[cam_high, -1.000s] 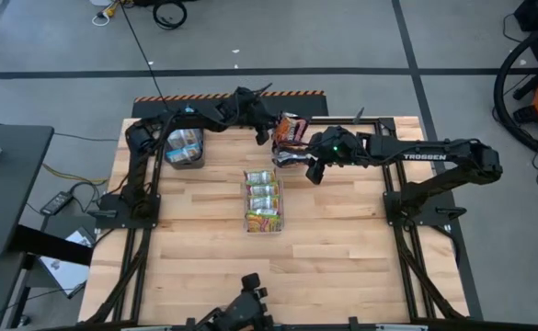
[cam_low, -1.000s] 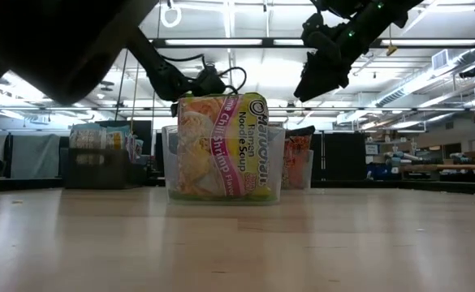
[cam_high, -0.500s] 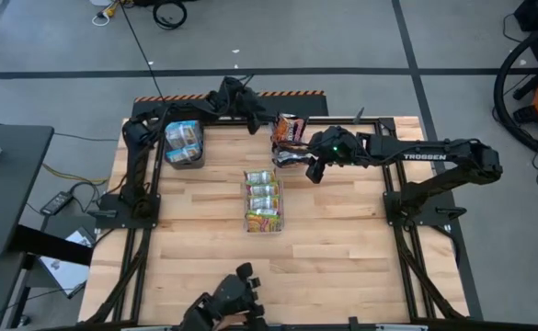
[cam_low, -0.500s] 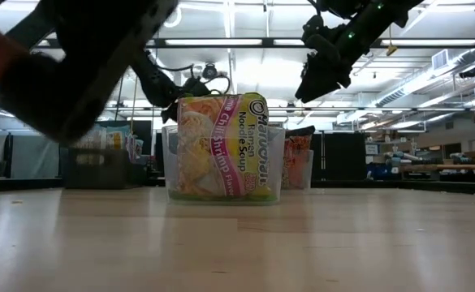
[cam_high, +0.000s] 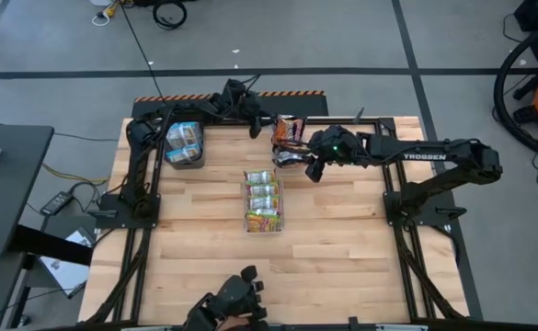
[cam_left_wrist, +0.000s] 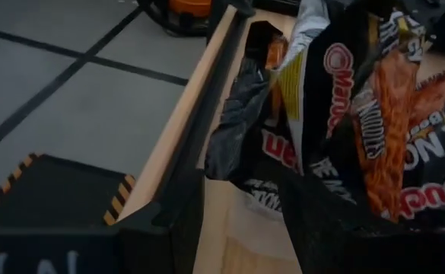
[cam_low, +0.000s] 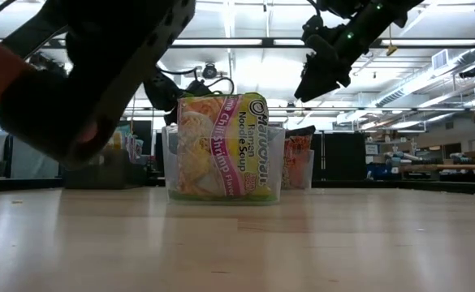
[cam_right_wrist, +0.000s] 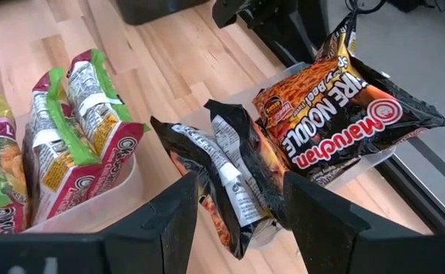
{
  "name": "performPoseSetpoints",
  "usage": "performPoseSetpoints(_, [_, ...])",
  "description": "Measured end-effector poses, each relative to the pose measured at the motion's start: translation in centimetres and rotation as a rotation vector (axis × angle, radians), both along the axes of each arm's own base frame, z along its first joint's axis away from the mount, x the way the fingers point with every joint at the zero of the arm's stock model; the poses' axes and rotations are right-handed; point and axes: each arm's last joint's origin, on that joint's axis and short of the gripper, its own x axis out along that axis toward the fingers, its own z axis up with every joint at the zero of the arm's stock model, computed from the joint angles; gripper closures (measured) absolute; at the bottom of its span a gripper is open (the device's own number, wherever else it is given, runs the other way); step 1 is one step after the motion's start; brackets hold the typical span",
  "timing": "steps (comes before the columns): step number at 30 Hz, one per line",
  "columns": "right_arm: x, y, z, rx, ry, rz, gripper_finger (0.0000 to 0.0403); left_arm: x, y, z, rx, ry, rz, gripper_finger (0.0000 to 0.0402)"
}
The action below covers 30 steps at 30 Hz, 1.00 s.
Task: Sort Maruchan noodles
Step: Adjust the black noodle pack on the top transparent bin
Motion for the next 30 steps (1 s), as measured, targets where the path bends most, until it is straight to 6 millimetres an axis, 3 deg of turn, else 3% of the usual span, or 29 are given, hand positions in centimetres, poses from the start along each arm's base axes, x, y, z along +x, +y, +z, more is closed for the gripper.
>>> performPoseSetpoints(11, [0.0, -0.4, 0.1, -0.003, -0.015, -0.013, 0.0203, 0.8, -0.7, 0.0, -0.032, 0.007, 0.075, 0.0232])
performPoseSetpoints(15, [0.0, -0.3, 0.1, 0.003, -0.019, -0.018, 0.0203, 1.3, -1.1, 0.1, -0.025, 0.007, 0.098, 0.0272])
performPoseSetpoints(21, [0.0, -0.3, 0.1, 0.022, -0.028, -0.02, 0.0203, 2.4, -1.8, 0.8, 0.032, -0.053, 0.081, 0.0383])
performPoseSetpoints(30, [0.0, -0.3, 0.1, 0.016, -0.024, -0.026, 0.0203, 1.6, -2.0, 3.4, 0.065, -0.057, 0.081, 0.0397])
